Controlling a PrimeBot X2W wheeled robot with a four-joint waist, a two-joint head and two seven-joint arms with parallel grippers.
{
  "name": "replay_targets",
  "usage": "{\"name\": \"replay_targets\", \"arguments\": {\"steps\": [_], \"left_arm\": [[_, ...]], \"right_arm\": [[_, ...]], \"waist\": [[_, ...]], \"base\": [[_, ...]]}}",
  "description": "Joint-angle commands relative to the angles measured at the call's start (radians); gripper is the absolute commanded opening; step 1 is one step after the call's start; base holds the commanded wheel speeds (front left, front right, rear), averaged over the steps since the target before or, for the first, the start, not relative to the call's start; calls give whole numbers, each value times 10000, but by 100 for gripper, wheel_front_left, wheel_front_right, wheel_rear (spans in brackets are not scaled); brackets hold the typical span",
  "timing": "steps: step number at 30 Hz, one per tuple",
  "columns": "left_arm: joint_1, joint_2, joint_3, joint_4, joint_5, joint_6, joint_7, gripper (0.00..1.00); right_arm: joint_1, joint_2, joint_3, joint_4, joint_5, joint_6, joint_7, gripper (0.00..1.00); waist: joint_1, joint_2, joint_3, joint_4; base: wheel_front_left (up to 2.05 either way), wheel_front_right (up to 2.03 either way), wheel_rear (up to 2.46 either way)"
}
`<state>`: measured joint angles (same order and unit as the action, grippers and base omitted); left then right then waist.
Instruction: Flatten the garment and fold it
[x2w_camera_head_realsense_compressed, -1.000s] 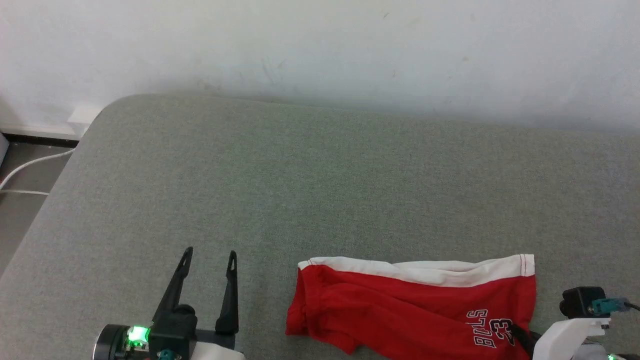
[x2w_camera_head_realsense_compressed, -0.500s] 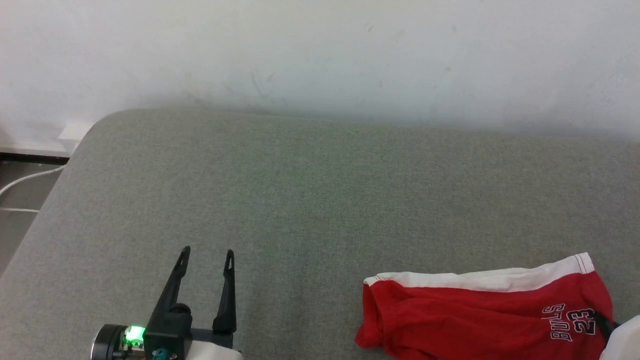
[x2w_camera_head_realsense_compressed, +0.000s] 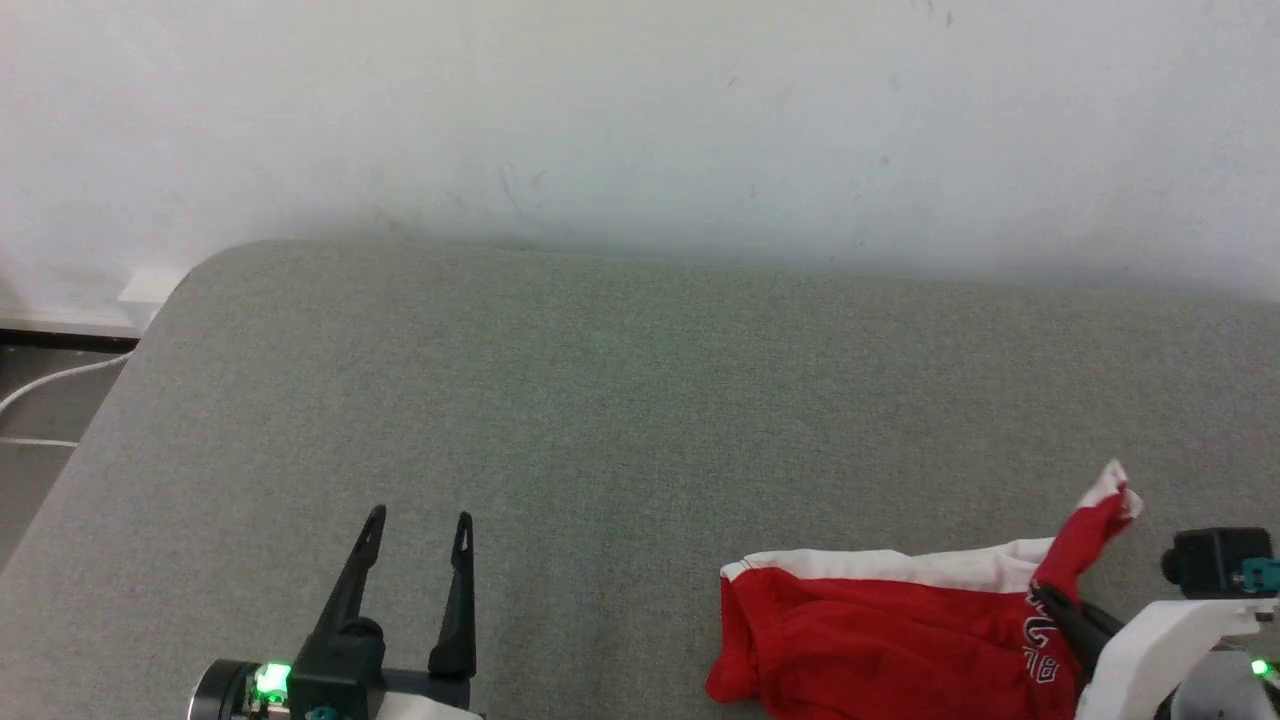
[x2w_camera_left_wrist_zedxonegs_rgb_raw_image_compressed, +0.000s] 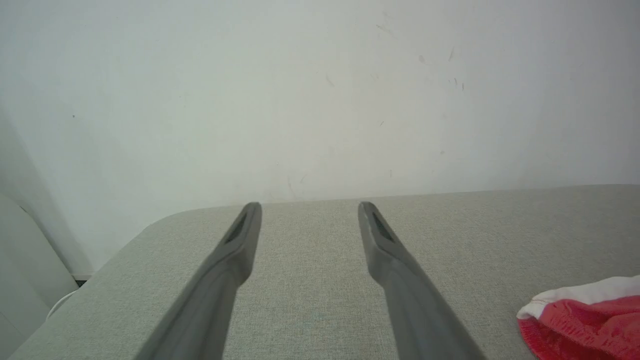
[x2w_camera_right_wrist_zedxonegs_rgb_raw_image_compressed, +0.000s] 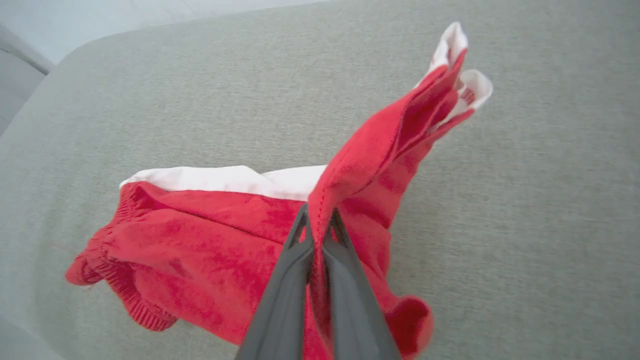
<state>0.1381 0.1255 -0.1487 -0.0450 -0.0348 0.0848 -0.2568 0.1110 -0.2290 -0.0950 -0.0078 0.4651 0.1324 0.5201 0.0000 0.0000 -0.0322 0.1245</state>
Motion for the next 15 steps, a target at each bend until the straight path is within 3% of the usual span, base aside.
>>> {"name": "replay_targets", "arguments": {"steps": [1,8,15], "left_arm": [[76,-54,44,10,51,-81,-49,100],[195,-107,143,18,60,-171,-49,100],[199,-116,178,49,110,-305,-49,100]], "right_arm": [[162,245,242,-364,191,-17,218,0],[222,1078,1357,-1270,573,-17,890,0],[-146,1525,2557,-875,561,-17,766,0]], "waist": [[0,0,-50,94],[0,0,-153,444],[0,0,-187,894]], "base": [[0,0,0],[0,0,0],[0,0,0]]}}
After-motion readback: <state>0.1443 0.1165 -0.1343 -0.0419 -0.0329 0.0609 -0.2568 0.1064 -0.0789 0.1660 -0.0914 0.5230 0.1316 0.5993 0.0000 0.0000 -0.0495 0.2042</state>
